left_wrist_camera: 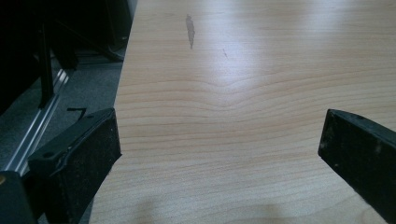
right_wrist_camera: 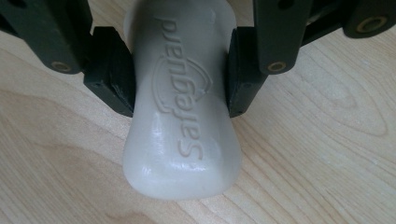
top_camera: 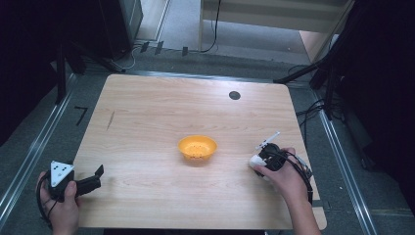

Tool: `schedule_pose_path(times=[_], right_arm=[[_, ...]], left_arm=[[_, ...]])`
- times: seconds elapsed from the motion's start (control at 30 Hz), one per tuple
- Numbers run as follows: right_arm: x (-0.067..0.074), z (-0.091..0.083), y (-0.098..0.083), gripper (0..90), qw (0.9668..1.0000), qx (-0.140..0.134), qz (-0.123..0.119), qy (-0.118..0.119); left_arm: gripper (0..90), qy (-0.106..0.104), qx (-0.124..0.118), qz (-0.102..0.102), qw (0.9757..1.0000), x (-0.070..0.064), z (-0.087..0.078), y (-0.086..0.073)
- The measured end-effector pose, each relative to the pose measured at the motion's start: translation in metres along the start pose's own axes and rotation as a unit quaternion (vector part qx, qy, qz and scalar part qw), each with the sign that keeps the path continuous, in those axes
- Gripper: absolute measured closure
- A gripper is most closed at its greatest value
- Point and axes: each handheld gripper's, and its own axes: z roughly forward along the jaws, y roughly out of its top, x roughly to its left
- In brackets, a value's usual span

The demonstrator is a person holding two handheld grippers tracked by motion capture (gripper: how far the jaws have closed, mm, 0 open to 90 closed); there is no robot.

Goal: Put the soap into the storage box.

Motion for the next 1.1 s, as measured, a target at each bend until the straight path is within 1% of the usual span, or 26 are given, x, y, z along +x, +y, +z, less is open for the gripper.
schedule_pose_path(times=[0.07, 0.17, 0.3, 0.67, 0.7, 0.73, 0.77, 0.87, 0.9, 1.0, 1.03, 1.07, 1.1], right_arm=[[0.000, 0.000, -0.001, 49.3, 1.0000, -0.005, -0.002, 0.001], [-0.002, 0.000, -0.003, 49.6, 0.9999, -0.012, 0.002, 0.003], [-0.003, 0.000, -0.001, 49.9, 1.0000, -0.009, 0.003, 0.003], [-0.003, 0.000, 0.001, 50.7, 1.0000, -0.001, -0.006, 0.003], [-0.002, 0.000, 0.002, 50.8, 0.9999, -0.001, -0.014, 0.001], [-0.002, 0.000, 0.002, 50.8, 0.9999, -0.001, -0.014, 0.001], [-0.001, -0.001, 0.002, 50.9, 0.9998, -0.006, -0.018, 0.008], [0.001, -0.003, 0.004, 51.0, 0.9996, -0.008, -0.024, 0.011], [0.002, -0.006, 0.006, 50.9, 0.9995, -0.011, -0.028, 0.010], [0.002, -0.010, 0.008, 51.0, 0.9994, -0.016, -0.031, 0.010], [0.003, -0.015, 0.011, 51.0, 0.9990, -0.022, -0.036, 0.010], [0.003, -0.015, 0.011, 51.0, 0.9990, -0.022, -0.036, 0.010], [0.004, -0.018, 0.014, 51.0, 0.9988, -0.028, -0.041, 0.008]], left_arm=[[0.0, -0.001, 0.001, 0.000, 1.0000, 0.000, 0.000, 0.000], [0.0, 0.000, 0.001, 0.001, 1.0000, 0.000, 0.000, 0.000], [0.0, 0.000, 0.000, 0.000, 1.0000, 0.000, 0.000, 0.000], [0.0, 0.000, 0.001, 0.000, 1.0000, 0.000, 0.000, 0.000], [0.0, 0.000, 0.000, 0.000, 1.0000, 0.000, 0.000, 0.000], [0.0, 0.000, 0.000, 0.000, 1.0000, 0.000, 0.000, 0.000], [0.0, -0.001, 0.001, 0.000, 1.0000, 0.000, 0.000, 0.000], [0.0, -0.001, 0.001, 0.002, 1.0000, 0.000, 0.000, 0.000], [0.0, -0.001, 0.002, 0.002, 1.0000, 0.000, 0.000, 0.000], [0.0, -0.001, 0.002, 0.001, 1.0000, 0.000, 0.000, 0.000], [0.0, 0.000, 0.002, 0.000, 1.0000, 0.000, 0.000, 0.000], [0.0, 0.000, 0.002, 0.000, 1.0000, 0.000, 0.000, 0.000], [0.0, 0.000, 0.001, 0.000, 1.0000, 0.000, 0.000, 0.000]])
